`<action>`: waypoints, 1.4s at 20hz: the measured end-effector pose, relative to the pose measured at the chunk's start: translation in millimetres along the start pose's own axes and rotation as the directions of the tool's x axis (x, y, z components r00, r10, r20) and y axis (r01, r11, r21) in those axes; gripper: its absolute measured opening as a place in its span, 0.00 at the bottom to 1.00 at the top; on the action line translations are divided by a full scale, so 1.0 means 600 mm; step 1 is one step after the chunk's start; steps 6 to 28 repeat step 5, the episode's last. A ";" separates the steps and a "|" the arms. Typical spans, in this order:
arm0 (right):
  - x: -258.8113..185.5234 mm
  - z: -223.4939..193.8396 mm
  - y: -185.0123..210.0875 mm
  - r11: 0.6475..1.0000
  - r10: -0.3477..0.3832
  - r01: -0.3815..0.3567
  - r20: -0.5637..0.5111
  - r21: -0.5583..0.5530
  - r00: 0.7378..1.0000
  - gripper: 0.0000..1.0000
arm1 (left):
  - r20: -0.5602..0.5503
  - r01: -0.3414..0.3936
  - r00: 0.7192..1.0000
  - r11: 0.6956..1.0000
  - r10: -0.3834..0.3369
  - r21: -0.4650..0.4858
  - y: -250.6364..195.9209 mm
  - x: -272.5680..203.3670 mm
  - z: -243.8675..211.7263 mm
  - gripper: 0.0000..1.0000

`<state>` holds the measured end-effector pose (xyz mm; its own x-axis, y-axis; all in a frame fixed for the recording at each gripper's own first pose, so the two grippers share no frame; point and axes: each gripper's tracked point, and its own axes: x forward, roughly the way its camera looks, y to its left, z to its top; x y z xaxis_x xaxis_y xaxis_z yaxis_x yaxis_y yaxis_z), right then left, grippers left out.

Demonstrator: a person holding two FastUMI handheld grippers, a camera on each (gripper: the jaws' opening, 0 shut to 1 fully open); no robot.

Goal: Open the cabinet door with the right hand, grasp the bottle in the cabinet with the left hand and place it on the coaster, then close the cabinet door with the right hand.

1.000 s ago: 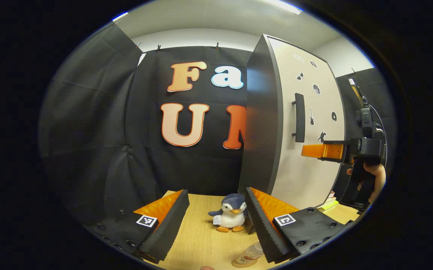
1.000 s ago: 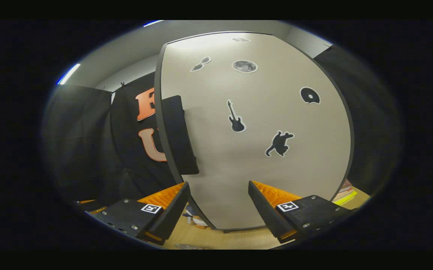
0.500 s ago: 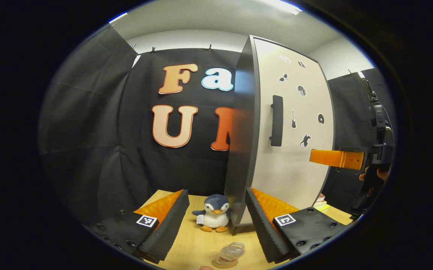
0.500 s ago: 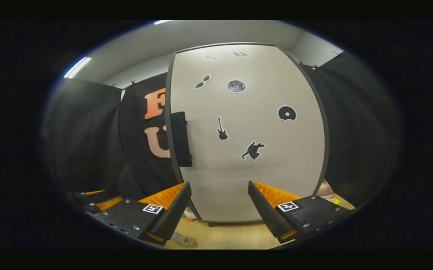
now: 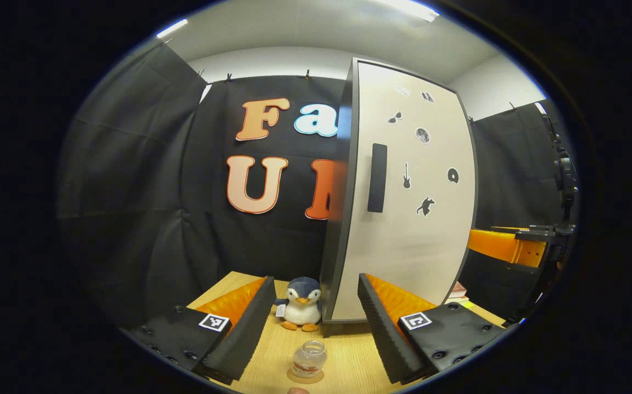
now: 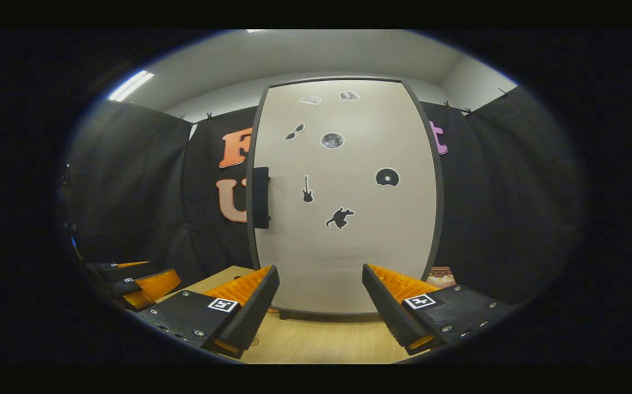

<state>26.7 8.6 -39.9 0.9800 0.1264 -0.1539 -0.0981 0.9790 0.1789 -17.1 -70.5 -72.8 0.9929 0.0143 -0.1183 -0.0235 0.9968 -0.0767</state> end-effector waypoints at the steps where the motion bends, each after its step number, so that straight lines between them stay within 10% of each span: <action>1: -0.012 0.000 -0.001 1.000 0.004 -0.004 0.010 -0.005 1.000 0.95 | 0.001 -0.005 1.000 1.000 0.005 0.003 -0.005 -0.012 -0.007 0.98; 28: -0.048 -0.027 0.009 0.999 0.016 -0.016 -0.002 -0.039 1.000 0.94 | -0.019 0.001 1.000 1.000 -0.001 0.020 -0.016 -0.039 -0.032 0.96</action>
